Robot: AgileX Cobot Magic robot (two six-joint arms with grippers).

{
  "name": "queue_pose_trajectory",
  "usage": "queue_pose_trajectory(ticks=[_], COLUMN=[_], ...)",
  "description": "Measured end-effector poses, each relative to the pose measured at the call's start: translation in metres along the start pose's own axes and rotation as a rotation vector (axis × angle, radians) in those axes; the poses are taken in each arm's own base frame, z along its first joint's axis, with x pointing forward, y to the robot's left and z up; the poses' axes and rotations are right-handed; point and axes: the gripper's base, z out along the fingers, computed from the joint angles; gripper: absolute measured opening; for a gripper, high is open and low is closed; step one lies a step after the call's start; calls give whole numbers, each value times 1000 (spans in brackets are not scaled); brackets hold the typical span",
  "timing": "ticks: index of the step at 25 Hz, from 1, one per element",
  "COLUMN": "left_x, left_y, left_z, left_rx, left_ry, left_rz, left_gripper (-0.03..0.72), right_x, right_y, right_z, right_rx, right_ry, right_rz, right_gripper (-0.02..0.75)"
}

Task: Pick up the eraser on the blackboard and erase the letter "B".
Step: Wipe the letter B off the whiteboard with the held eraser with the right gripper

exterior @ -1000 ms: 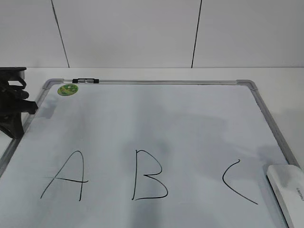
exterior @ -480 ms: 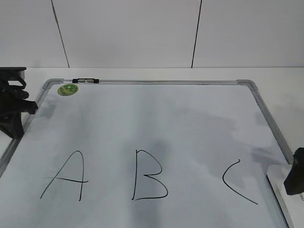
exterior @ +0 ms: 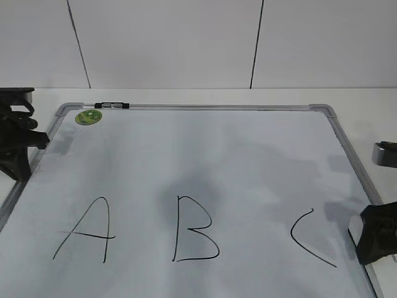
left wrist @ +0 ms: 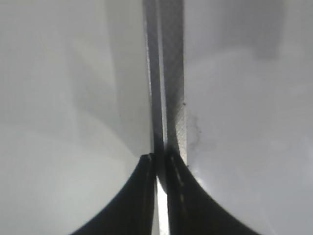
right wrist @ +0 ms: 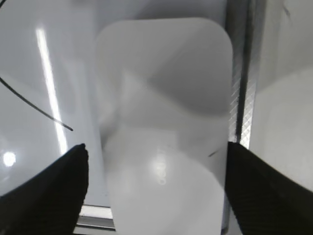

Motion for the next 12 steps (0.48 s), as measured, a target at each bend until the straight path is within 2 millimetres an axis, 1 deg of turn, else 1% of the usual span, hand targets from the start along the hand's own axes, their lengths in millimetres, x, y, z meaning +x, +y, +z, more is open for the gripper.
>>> queue_pose_trajectory(ticks=[7,12], left_x=[0,0], left_y=[0,0], left_z=[0,0], left_rx=[0,0], left_ry=[0,0], left_rz=[0,0], left_gripper=[33,33], right_x=[-4,-5], right_y=[-2,-3], right_z=[12,14], right_rx=[9,14], right_ry=[41,44], right_rz=[5,2], right_gripper=[665,646])
